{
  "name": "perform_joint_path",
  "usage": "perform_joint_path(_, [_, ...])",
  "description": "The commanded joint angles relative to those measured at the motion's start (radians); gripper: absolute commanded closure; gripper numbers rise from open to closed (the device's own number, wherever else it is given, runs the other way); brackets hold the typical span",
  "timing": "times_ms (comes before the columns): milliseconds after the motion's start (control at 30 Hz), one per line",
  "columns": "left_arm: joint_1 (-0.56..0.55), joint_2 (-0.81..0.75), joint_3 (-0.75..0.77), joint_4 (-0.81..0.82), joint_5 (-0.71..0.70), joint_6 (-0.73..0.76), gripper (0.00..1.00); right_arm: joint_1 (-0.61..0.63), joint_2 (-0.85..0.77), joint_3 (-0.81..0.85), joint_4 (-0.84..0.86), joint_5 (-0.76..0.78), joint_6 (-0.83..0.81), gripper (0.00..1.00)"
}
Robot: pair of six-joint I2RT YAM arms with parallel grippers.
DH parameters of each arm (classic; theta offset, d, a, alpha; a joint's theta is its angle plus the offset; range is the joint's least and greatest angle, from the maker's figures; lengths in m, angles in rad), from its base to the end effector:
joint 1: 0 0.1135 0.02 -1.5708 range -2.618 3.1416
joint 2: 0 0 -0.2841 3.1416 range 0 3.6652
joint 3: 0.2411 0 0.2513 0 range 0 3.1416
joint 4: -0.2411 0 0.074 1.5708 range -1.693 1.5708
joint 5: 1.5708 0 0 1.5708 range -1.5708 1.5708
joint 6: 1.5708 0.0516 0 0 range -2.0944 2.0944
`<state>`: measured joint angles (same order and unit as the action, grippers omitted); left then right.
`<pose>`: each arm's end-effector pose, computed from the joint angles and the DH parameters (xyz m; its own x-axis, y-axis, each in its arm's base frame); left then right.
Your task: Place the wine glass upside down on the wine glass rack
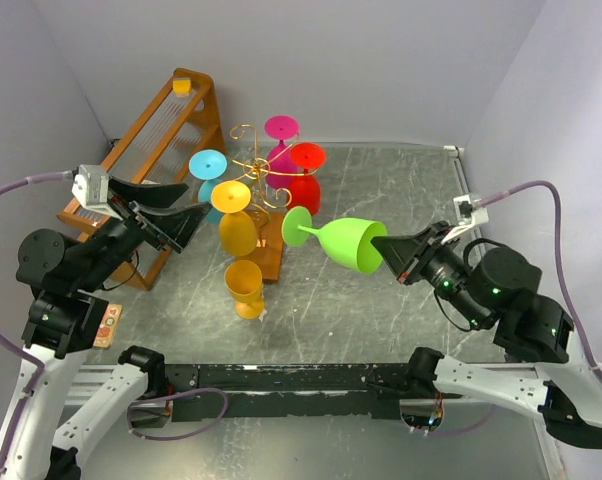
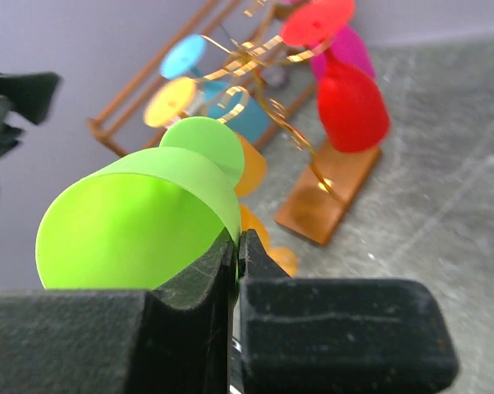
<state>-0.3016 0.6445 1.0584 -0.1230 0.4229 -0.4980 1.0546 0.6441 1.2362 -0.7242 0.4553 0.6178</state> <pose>0.0970 -0.0523 0.4720 -0.0681 -0.4350 -0.8979 0.6986 0.6217 -0.3542 0.0598 0.0593 0.4542 -0.3808 0.3830 -0.8416 -0.4237 0.7367 0.5270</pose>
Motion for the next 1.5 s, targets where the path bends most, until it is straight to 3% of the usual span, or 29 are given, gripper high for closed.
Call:
perform_joint_path(0, [0.006,0.008,0.015,0.086,0.027,-0.060,0.12,0.001,-0.026,-0.024,0.259,-0.114,-0.086,1.00])
perform_joint_path(267, [0.007,-0.001,0.018,0.069,0.020,-0.075,0.12,-0.001,0.002,-0.114,0.637,-0.121,-0.170,1.00])
perform_joint_path(533, [0.007,0.035,0.022,0.105,-0.023,-0.480,0.16,0.000,0.129,-0.108,0.923,-0.061,-0.263,1.00])
perform_joint_path(667, [0.007,0.056,0.091,0.070,-0.062,-0.494,0.16,0.000,0.191,-0.122,1.041,-0.073,-0.272,1.00])
perform_joint_path(833, [0.007,0.079,0.086,0.185,-0.029,-0.586,0.16,-0.001,0.276,-0.139,1.145,-0.082,-0.250,1.00])
perform_joint_path(1033, [0.007,0.133,0.101,0.203,-0.017,-0.668,0.21,-0.001,0.348,-0.114,1.201,-0.102,-0.245,1.00])
perform_joint_path(1167, [0.006,0.130,0.044,0.317,-0.029,-0.713,0.25,-0.001,0.363,-0.142,1.274,-0.118,-0.227,1.00])
perform_joint_path(1333, [0.007,0.131,-0.029,0.425,-0.014,-0.786,0.32,0.000,0.398,-0.147,1.290,-0.139,-0.205,1.00])
perform_joint_path(1467, [0.006,0.125,-0.040,0.453,-0.016,-0.787,0.30,-0.001,0.423,-0.150,1.277,-0.158,-0.185,1.00])
